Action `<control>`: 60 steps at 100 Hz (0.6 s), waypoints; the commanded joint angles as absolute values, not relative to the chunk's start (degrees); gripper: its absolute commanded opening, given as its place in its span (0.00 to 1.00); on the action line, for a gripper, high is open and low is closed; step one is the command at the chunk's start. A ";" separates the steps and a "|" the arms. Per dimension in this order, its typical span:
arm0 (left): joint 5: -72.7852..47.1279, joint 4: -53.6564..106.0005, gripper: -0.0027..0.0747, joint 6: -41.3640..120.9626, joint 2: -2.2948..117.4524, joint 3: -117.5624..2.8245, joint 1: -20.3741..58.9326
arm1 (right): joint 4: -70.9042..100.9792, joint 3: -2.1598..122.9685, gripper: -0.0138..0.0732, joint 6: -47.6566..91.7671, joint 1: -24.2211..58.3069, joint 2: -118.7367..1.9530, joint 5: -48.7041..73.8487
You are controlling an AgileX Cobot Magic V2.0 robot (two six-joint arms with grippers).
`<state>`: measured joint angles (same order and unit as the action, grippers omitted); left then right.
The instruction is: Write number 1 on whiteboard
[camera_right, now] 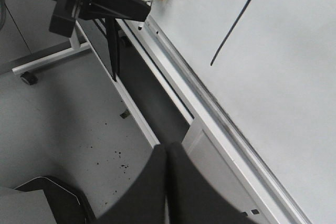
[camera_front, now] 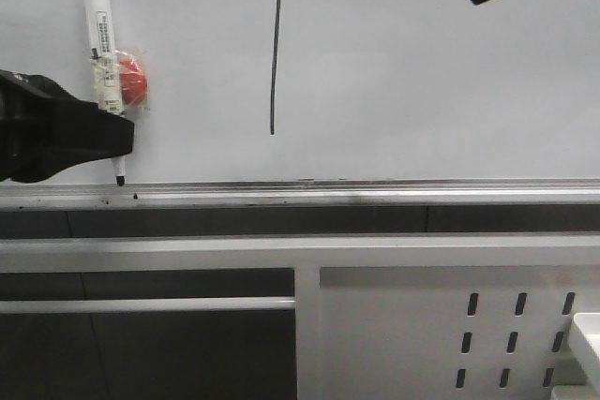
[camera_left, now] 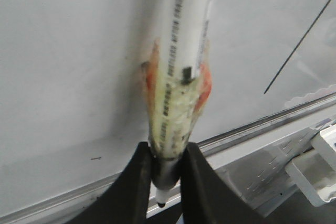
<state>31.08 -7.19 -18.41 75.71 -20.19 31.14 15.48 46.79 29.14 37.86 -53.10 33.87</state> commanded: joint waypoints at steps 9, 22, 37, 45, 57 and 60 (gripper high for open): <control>37.04 -5.87 0.01 -18.31 75.78 -22.36 31.36 | 15.87 48.22 0.09 29.01 37.51 -52.46 30.09; 37.17 -5.87 0.01 -18.31 75.78 -22.36 31.36 | 15.87 48.22 0.09 29.01 37.51 -52.46 30.31; 37.30 -5.87 0.01 -18.31 75.78 -22.36 31.36 | 15.87 48.22 0.09 29.01 37.51 -52.46 30.31; 37.40 -5.87 0.01 -18.31 75.78 -22.36 31.36 | 15.87 48.22 0.09 29.01 37.51 -52.46 30.31; 37.83 -5.87 0.01 -18.31 75.78 -22.36 31.36 | 15.87 48.22 0.09 29.01 37.51 -52.46 30.31; 38.10 -5.87 0.01 -18.31 75.78 -22.36 31.36 | 15.87 48.22 0.09 29.01 37.51 -52.46 30.31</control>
<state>32.05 -7.19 -18.31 76.75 -20.47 31.14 15.48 46.79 29.14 37.86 -53.10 33.87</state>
